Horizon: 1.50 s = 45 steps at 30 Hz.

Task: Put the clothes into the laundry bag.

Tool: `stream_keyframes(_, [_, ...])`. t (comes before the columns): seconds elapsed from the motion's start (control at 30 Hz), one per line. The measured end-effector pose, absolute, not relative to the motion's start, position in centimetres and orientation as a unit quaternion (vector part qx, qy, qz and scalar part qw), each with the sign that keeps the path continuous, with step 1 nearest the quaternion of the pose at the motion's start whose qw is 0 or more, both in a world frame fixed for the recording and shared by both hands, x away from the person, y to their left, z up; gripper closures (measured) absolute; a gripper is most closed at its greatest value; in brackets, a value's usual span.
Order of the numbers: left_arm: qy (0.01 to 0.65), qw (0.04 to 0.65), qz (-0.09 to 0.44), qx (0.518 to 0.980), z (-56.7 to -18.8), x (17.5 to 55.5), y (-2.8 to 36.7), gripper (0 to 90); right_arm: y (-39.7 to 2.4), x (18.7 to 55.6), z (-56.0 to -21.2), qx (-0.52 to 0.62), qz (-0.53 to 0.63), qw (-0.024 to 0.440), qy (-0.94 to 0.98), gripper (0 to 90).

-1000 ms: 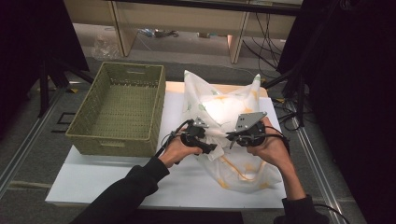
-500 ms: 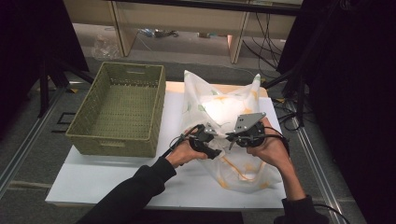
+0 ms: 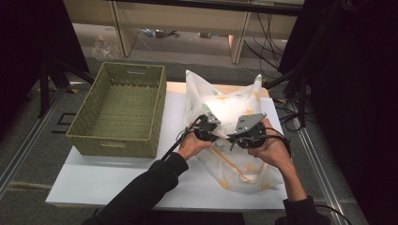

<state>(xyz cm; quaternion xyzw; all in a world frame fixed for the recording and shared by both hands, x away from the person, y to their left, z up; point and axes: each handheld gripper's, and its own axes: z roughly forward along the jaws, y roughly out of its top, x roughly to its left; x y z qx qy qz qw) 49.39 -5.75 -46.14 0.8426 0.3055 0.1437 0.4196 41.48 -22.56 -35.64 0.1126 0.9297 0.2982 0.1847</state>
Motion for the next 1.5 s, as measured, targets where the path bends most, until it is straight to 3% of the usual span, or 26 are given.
stream_keyframes(0.13, [0.314,0.419,0.157,0.837,-46.2,50.3,-6.4,85.4,-22.4,41.6,-36.1,0.111,0.286,0.175,0.936,90.0])
stream_keyframes(0.23, [0.324,0.408,0.132,0.843,-46.8,50.3,-6.1,80.8,-22.5,41.8,-36.5,0.111,0.285,0.172,0.936,90.0])
stream_keyframes(0.43, [0.295,0.379,0.114,0.869,-45.8,48.3,-4.2,50.5,-22.6,41.8,-36.6,0.117,0.289,0.171,0.935,90.0])
stream_keyframes(0.5, [0.312,0.386,0.117,0.860,-45.6,47.2,-3.7,40.2,-22.8,41.9,-36.5,0.117,0.292,0.177,0.933,90.0])
stream_keyframes(0.63, [0.312,0.385,0.114,0.861,-45.2,45.6,-1.9,30.5,-23.0,41.8,-36.3,0.121,0.296,0.177,0.931,90.0])
stream_keyframes(0.73, [0.322,0.384,0.109,0.858,-45.3,44.8,-0.1,28.0,-23.1,41.8,-36.2,0.124,0.296,0.179,0.930,90.0])
stream_keyframes(1.0, [0.341,0.395,0.087,0.849,-46.0,45.2,1.1,30.3,-23.0,41.9,-36.2,0.119,0.294,0.182,0.931,90.0])
stream_keyframes(1.17, [0.343,0.415,0.065,0.840,-45.9,45.1,0.5,39.6,-23.0,41.9,-36.3,0.122,0.295,0.181,0.930,90.0])
stream_keyframes(1.27, [0.335,0.415,0.081,0.842,-45.8,45.4,0.0,49.5,-23.0,41.9,-36.2,0.121,0.295,0.180,0.931,90.0])
stream_keyframes(1.33, [0.326,0.406,0.098,0.848,-45.9,45.9,0.0,60.3,-23.0,41.9,-36.2,0.118,0.293,0.184,0.931,90.0])
stream_keyframes(1.43, [0.326,0.415,0.083,0.845,-46.3,46.2,0.6,82.0,-23.0,41.9,-36.2,0.118,0.290,0.182,0.932,90.0])
stream_keyframes(1.5, [0.317,0.413,0.085,0.850,-46.1,45.9,1.0,86.8,-23.1,41.9,-36.2,0.119,0.295,0.180,0.931,90.0])
